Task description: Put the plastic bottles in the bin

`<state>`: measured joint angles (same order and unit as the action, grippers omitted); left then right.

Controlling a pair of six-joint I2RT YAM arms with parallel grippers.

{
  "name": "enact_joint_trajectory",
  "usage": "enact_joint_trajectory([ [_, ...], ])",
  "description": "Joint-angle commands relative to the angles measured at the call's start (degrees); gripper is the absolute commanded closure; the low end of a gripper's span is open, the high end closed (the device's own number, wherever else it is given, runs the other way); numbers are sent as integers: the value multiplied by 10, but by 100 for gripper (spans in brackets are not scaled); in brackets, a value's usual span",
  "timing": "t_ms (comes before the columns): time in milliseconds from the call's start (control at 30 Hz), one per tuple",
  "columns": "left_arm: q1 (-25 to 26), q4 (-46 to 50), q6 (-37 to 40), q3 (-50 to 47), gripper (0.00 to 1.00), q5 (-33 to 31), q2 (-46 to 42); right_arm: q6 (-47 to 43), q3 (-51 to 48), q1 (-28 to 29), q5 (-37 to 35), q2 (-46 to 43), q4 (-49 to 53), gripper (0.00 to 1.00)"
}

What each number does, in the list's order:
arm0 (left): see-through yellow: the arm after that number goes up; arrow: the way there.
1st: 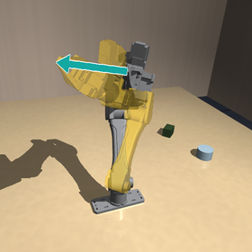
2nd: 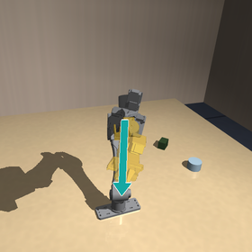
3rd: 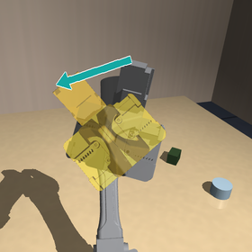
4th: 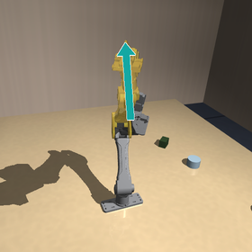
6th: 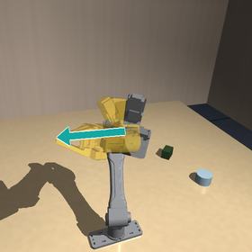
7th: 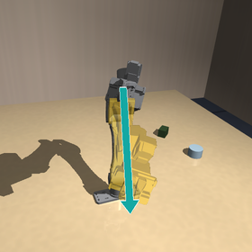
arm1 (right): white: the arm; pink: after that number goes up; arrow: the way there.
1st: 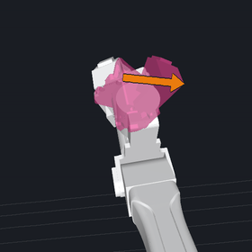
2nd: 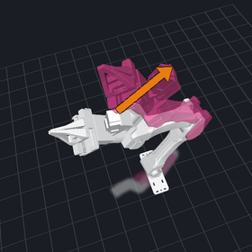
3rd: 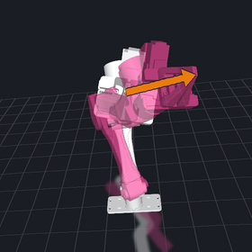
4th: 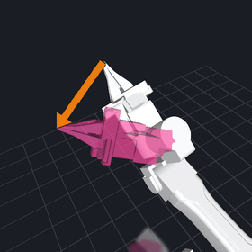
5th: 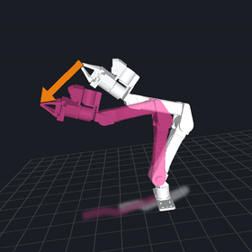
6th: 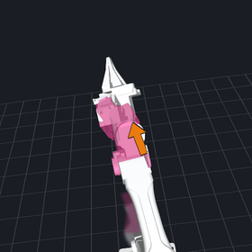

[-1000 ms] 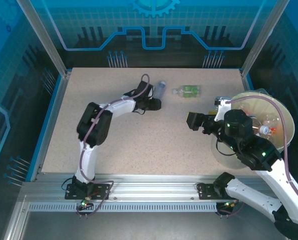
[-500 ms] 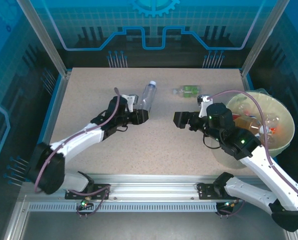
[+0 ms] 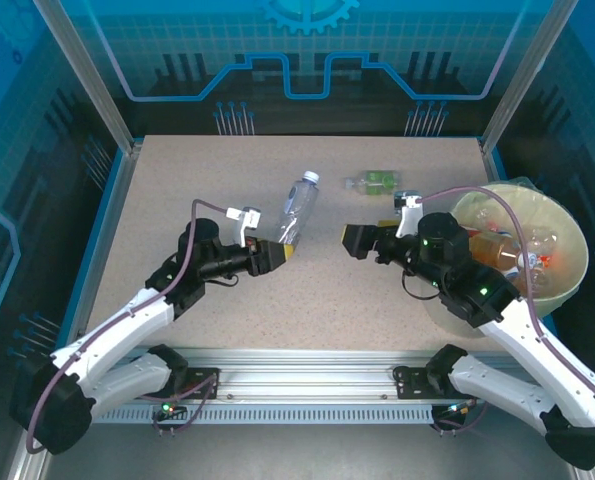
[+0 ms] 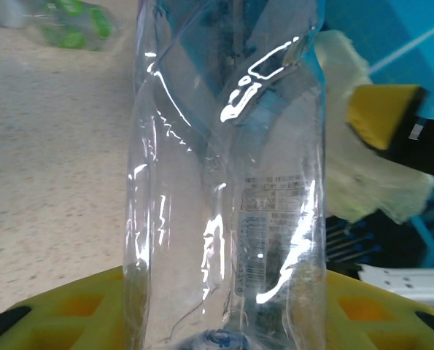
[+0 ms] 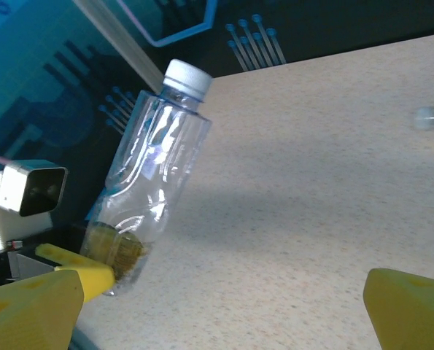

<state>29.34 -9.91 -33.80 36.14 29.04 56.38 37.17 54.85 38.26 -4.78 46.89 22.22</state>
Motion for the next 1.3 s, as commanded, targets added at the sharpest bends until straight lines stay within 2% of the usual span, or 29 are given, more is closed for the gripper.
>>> enact_joint_trajectory([
  [0,18,-57,-22,-10,62,63,-11,15,-20,8,76,7,-114,0],
  [167,55,-135,-40,-36,62,72,-18,23,-8,8,99,43,-136,0],
  [400,71,-252,-70,-62,61,96,-2,41,-10,9,122,77,-172,0],
  [667,81,-293,-74,-47,61,146,37,41,-21,9,162,77,-209,2],
  [833,95,-327,-80,-48,61,147,58,37,-22,9,156,72,-199,13],
  [967,99,-341,-87,-39,61,148,79,33,-22,9,141,59,-183,30],
  [1167,102,-383,-101,-27,60,158,114,28,-27,9,87,18,-128,49],
  [1200,102,-388,-103,-26,59,158,120,27,-30,9,77,8,-121,51],
  [1267,102,-390,-108,-21,46,154,131,23,-33,9,50,-16,-99,56],
])
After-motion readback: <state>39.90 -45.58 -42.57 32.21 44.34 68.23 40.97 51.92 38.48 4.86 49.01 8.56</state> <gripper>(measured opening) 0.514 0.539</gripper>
